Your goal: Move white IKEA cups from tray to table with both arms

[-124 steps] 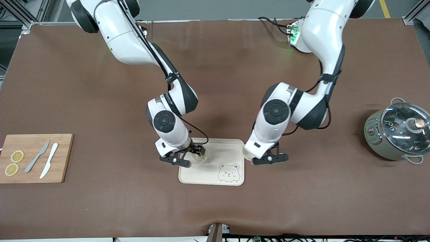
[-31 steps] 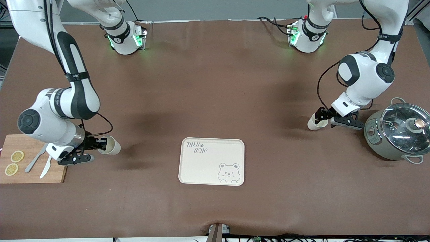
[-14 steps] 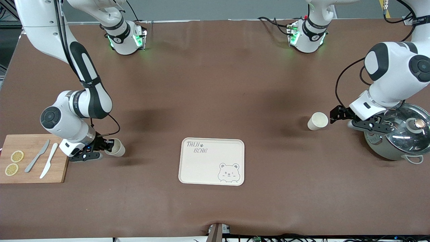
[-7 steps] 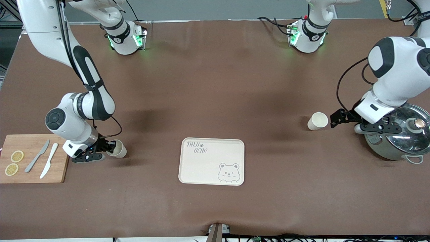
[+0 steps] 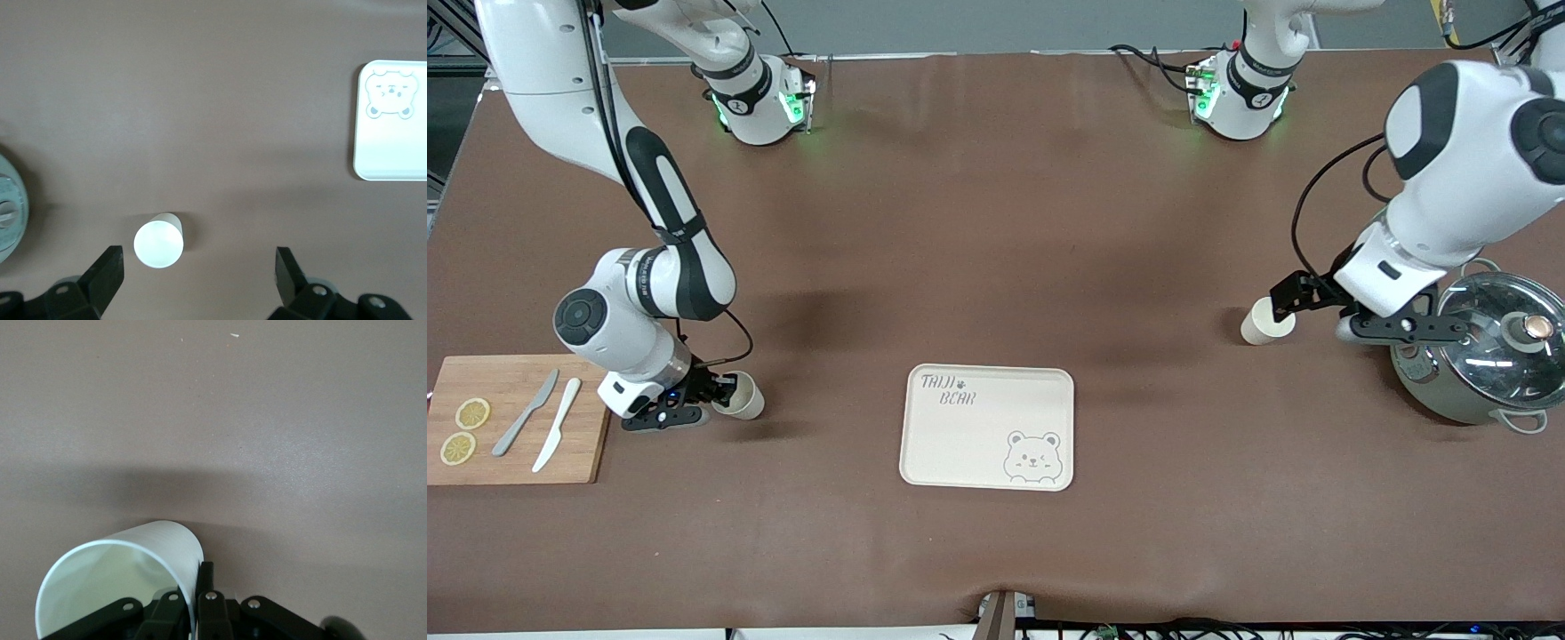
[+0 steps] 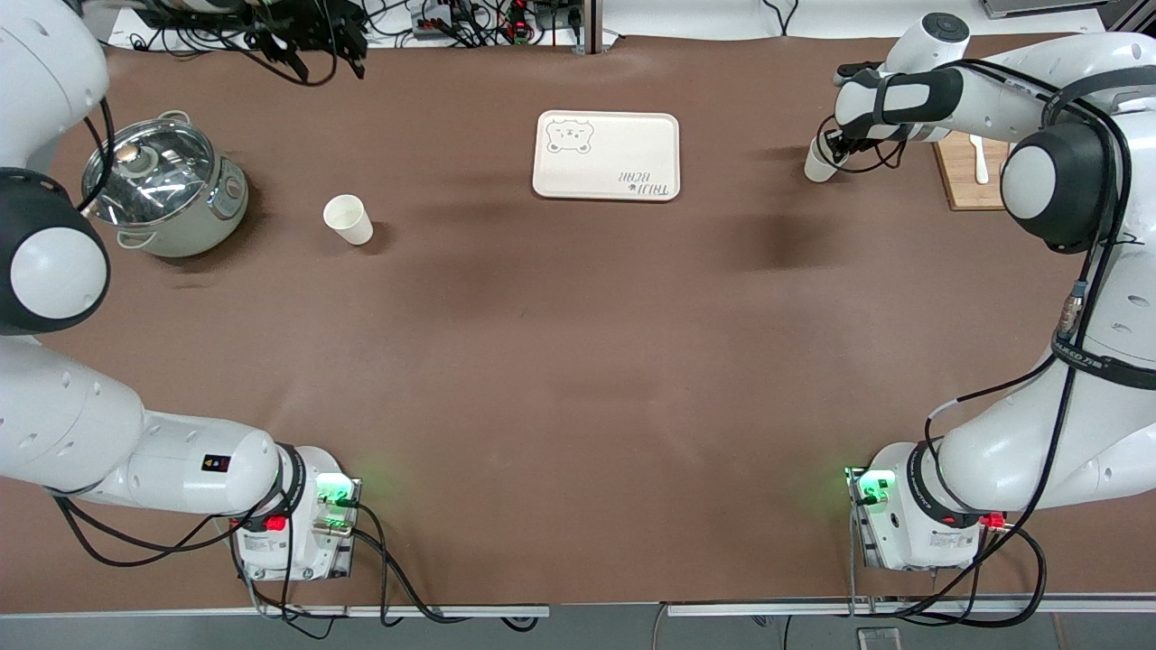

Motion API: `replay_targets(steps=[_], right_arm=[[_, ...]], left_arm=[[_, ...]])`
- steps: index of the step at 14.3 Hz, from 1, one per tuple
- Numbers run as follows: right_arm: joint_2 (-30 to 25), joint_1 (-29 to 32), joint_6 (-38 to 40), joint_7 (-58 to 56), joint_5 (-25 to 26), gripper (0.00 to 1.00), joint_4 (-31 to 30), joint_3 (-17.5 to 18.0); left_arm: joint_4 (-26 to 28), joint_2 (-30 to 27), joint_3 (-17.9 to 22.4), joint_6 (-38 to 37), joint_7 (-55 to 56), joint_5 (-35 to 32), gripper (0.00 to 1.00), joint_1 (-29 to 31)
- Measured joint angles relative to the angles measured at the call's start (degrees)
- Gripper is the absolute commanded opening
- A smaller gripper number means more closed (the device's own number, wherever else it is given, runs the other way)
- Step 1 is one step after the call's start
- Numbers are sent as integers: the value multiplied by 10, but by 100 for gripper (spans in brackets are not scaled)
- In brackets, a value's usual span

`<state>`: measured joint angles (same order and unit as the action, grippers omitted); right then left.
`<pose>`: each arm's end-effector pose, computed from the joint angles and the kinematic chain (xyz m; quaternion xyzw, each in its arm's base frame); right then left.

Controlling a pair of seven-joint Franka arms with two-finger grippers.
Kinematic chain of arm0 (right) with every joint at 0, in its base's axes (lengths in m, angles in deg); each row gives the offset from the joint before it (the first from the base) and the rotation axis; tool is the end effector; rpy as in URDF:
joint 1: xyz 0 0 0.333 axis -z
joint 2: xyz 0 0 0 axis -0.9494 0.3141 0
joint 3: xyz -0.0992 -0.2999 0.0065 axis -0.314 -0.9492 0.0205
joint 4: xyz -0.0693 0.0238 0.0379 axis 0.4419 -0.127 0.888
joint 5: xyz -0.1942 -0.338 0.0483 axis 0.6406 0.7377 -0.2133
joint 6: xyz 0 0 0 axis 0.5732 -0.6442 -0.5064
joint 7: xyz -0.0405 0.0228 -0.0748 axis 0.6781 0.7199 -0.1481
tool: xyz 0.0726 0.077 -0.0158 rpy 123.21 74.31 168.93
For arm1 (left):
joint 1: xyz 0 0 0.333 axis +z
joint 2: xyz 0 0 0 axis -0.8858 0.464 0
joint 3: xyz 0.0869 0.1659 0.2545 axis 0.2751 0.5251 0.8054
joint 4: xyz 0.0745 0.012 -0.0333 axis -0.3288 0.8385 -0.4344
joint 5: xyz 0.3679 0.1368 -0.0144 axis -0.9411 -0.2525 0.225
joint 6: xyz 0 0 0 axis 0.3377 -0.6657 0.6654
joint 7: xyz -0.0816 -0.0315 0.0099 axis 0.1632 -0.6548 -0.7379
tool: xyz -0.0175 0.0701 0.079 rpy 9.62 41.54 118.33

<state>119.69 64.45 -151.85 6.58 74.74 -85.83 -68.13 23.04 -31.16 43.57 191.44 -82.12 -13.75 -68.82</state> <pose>0.6333 0.0197 0.2147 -0.9968 -0.0574 -0.0529 0.0156 0.5887 -0.1064 0.5130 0.9988 -0.0201 0.0326 0.0315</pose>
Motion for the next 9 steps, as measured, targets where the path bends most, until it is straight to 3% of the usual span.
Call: replay_targets(steps=[1,3,4,9], right_arm=[[0,0,-1,0,0,40,0,0],[1,0,-2,0,0,86,0,1],[1,0,-2,0,0,100,0,1],[1,-1,-3,0,0,100,0,2]], left_arm=[[-16,0,0,-18,0,0,100,1],[-37,-1,1,-39,0,-1,100,2],[-44,-2,1,-44,0,-1,100,3],[-97,-18,8,-101,-21,-2,100,14]])
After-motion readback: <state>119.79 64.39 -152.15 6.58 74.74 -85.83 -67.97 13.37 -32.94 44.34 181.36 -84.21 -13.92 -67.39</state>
